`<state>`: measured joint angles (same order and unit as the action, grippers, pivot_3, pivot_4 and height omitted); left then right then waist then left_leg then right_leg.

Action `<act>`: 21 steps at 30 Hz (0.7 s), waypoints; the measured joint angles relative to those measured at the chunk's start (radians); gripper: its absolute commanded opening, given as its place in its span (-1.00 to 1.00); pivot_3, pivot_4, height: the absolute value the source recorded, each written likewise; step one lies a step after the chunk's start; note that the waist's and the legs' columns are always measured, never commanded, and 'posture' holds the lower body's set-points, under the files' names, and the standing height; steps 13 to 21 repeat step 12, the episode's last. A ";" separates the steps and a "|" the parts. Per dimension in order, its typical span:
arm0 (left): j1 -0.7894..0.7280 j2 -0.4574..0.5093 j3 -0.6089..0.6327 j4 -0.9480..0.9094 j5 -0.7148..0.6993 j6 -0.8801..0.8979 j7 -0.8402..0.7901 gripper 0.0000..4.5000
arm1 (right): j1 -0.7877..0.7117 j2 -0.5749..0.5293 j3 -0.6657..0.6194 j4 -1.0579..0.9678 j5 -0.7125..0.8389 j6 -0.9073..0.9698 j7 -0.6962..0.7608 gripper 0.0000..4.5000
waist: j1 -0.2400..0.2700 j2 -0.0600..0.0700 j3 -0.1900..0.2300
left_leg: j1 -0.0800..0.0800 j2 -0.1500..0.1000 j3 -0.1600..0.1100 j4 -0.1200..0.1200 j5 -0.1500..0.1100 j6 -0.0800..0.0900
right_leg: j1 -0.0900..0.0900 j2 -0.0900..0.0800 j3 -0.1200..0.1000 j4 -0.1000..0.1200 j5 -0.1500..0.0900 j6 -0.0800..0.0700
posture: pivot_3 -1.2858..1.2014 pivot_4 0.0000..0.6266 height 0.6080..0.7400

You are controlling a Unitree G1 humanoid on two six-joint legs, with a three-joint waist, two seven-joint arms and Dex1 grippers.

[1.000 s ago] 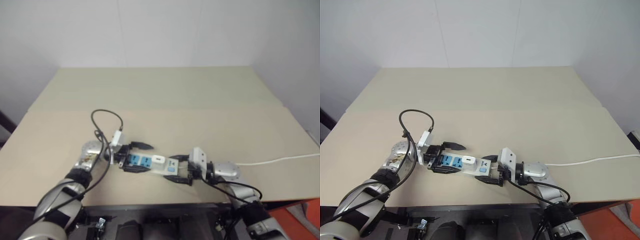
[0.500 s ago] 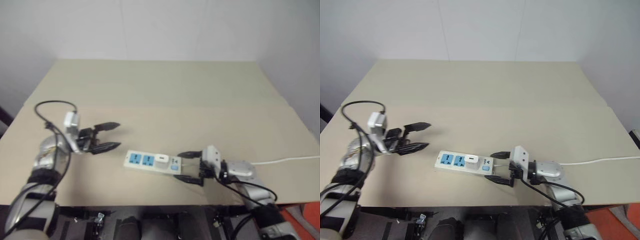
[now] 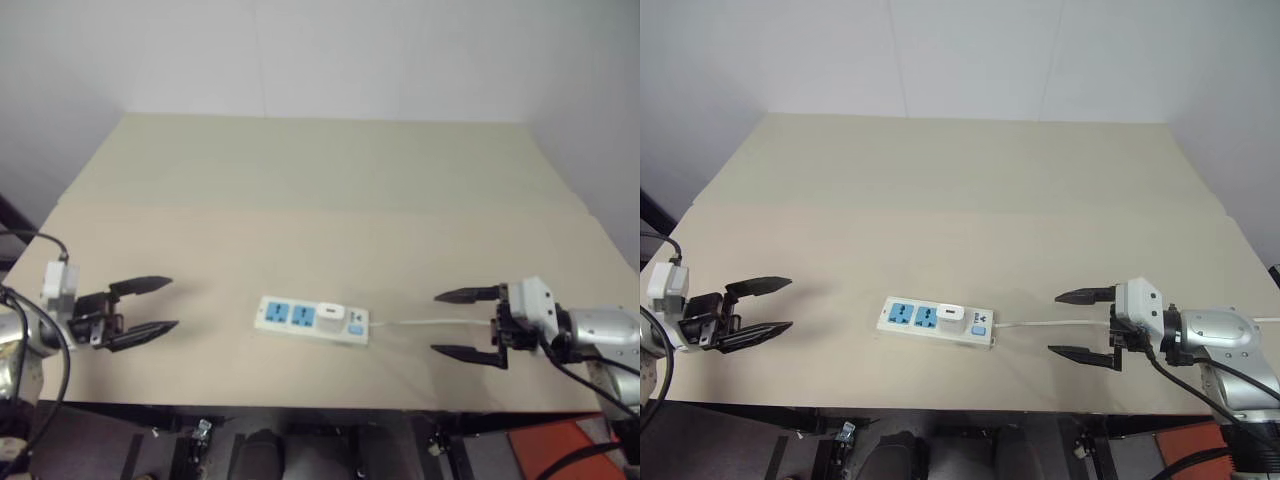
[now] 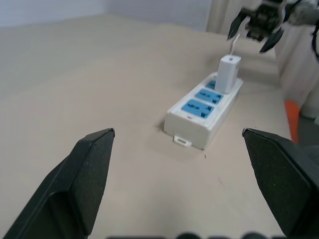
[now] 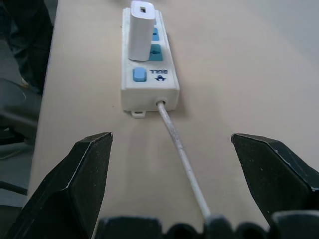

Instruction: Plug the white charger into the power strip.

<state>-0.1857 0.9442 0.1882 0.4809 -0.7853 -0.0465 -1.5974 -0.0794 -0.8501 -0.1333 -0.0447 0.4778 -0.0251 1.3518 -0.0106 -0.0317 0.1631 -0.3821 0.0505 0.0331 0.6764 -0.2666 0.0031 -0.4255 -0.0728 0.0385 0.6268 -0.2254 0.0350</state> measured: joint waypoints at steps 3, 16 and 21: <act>0.003 -0.010 0.028 -0.020 0.007 0.030 -0.005 1.00 | 0.021 -0.004 -0.003 -0.014 0.013 0.029 -0.001 0.99 | 0.000 0.000 0.000 | 0.000 0.000 0.000 0.000 0.000 0.000 | 0.000 0.000 0.000 0.000 0.000 0.000 | 0.03 -0.52 1.00; -0.007 -0.049 0.040 -0.035 0.092 0.036 0.008 1.00 | 0.065 -0.006 -0.013 -0.046 0.014 0.048 -0.020 0.99 | 0.000 0.000 0.000 | 0.000 -0.001 0.000 0.000 0.000 0.000 | 0.000 0.000 0.000 0.000 0.002 -0.003 | 0.03 -0.52 1.00; -0.007 -0.049 0.040 -0.035 0.092 0.036 0.008 1.00 | 0.065 -0.006 -0.013 -0.046 0.014 0.048 -0.020 0.99 | 0.000 0.000 0.000 | 0.000 -0.001 0.000 0.000 0.000 0.000 | 0.000 0.000 0.000 0.000 0.002 -0.003 | 0.03 -0.52 1.00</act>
